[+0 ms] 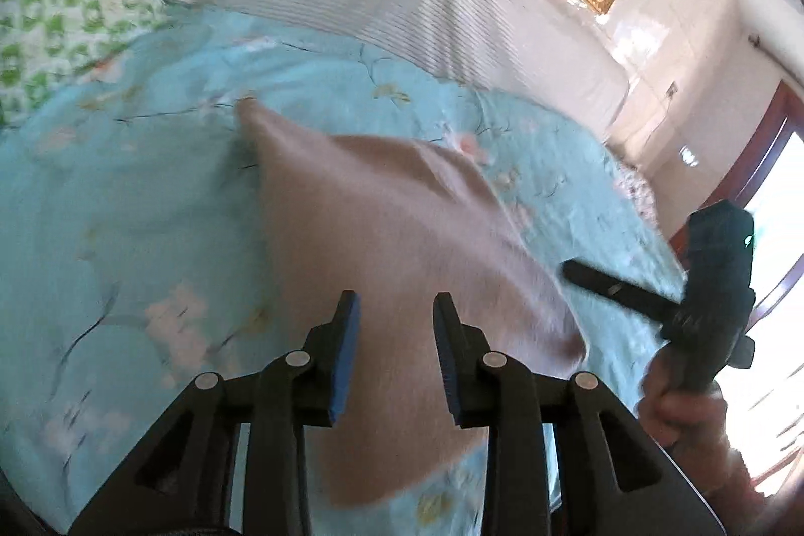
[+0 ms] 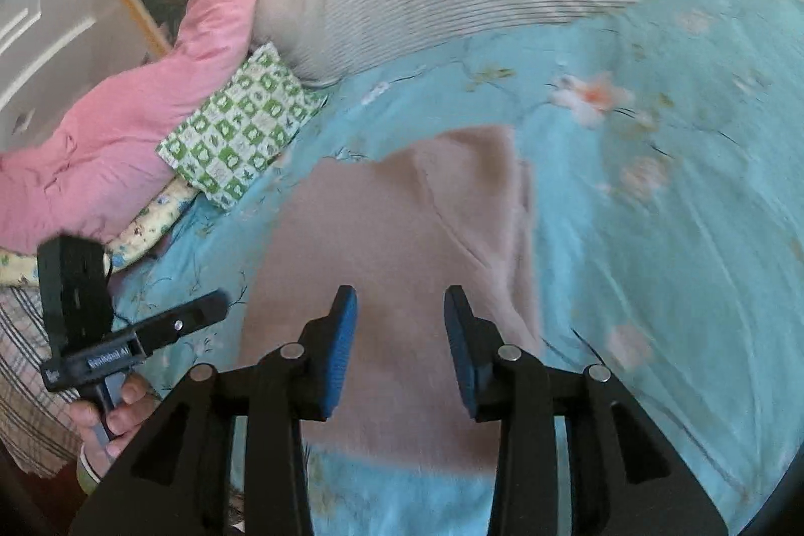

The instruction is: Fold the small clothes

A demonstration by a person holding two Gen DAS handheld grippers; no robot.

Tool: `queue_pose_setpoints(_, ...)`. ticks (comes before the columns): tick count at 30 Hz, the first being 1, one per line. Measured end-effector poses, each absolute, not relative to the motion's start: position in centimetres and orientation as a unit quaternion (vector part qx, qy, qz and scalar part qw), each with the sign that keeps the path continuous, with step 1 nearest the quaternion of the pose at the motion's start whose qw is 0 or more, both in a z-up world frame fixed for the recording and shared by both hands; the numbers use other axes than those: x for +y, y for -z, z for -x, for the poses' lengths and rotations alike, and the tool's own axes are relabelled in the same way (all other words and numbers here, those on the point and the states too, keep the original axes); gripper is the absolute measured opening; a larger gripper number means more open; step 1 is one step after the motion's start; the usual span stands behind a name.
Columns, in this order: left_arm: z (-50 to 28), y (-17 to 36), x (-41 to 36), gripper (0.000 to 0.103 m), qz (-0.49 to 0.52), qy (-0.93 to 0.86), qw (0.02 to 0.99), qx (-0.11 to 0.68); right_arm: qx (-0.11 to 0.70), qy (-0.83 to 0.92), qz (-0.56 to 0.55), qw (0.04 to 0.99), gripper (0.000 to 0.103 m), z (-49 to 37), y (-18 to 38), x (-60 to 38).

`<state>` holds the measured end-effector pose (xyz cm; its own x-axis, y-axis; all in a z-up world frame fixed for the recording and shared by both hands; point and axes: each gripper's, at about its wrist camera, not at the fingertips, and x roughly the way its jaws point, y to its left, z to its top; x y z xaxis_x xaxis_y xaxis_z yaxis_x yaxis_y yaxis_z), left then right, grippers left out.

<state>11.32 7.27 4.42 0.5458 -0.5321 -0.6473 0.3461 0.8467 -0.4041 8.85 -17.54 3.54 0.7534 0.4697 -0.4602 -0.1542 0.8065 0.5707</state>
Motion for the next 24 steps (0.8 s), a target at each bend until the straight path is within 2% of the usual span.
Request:
queue_pose_setpoints(4, -14.8, -2.4, 6.8, 0.029, 0.13, 0.25, 0.853, 0.439, 0.339, -0.163, -0.259, 0.89, 0.037, -12.4, -1.5, -17.2)
queue_pose_setpoints(7, -15.6, 0.0, 6.7, 0.017, 0.129, 0.241, 0.847, 0.456, 0.361, -0.162, -0.26, 0.881, 0.032, -13.3, 0.6, -17.8)
queue_pose_setpoints(10, -15.8, 0.6, 7.1, 0.016, 0.142, 0.251, 0.844, 0.452, 0.354, -0.159, -0.255, 0.885, 0.026, -13.3, 1.6, -18.0)
queue_pose_setpoints(15, -15.3, -0.6, 6.1, 0.015, 0.104, 0.239, 0.854, 0.451, 0.351, -0.162, -0.264, 0.884, 0.024, -13.2, 1.3, -18.6)
queue_pose_setpoints(24, -7.0, -2.5, 6.1, 0.018, 0.071, 0.274, 0.859, 0.427, 0.33, -0.168, -0.261, 0.892, 0.028, -6.8, -0.1, -19.0)
